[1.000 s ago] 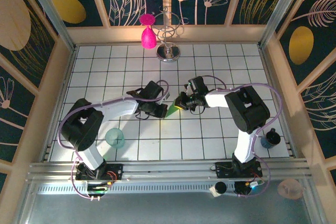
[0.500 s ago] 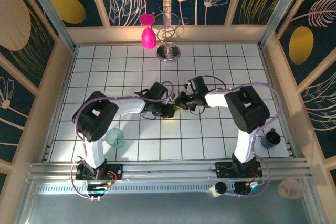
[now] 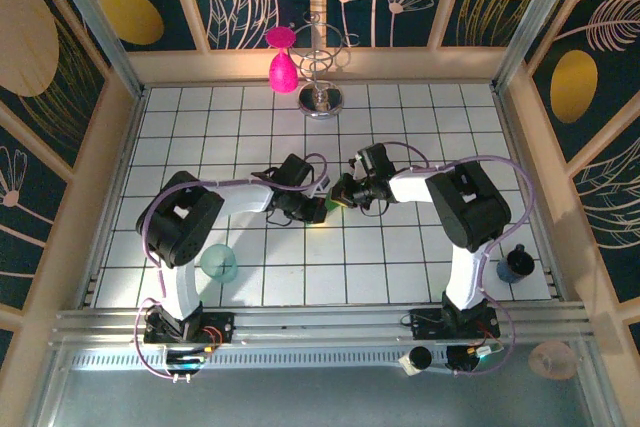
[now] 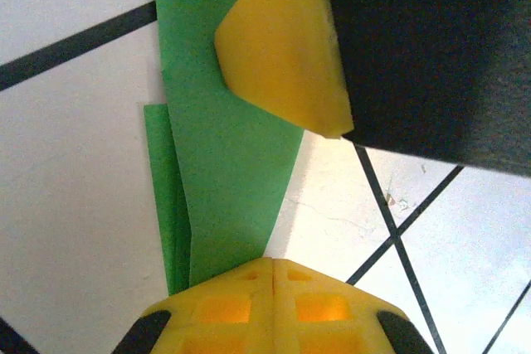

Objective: Fold a paper plane with a square sheet of paper (pick it up from the middle)
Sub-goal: Fold the wing for the fifth time at the center of the table.

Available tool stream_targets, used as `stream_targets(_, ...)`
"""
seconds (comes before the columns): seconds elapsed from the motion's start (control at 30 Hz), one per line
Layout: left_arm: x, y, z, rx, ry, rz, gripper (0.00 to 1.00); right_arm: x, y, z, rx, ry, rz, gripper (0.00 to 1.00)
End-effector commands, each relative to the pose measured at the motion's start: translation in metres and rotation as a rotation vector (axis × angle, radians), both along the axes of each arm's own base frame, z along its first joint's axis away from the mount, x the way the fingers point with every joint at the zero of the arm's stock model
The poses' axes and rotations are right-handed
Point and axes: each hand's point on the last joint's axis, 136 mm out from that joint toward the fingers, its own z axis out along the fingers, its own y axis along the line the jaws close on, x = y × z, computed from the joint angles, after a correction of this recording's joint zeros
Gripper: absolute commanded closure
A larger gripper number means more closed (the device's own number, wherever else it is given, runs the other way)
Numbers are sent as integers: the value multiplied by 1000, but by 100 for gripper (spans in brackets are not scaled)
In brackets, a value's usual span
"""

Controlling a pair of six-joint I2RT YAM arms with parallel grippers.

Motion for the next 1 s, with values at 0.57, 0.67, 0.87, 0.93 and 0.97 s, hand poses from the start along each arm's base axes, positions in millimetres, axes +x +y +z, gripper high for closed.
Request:
stream_targets(0.57, -74, 73, -29, 162, 227, 91, 100, -33, -54, -75, -287, 158, -46, 92)
stream_targets(0.67, -60, 65, -5, 128, 156, 91, 100, -33, -53, -74, -283, 158, -44, 92)
stream_targets(0.87, -10, 29, 63, -61, -57, 114, 100, -29, -49, -67, -259, 142, -49, 92)
stream_targets(0.93, -2, 15, 69, -134, -54, 129, 100, -28, -47, -66, -248, 138, -52, 92)
stream_targets(0.97, 1, 8, 68, -164, -38, 126, 100, -28, -47, -66, -242, 139, -52, 92)
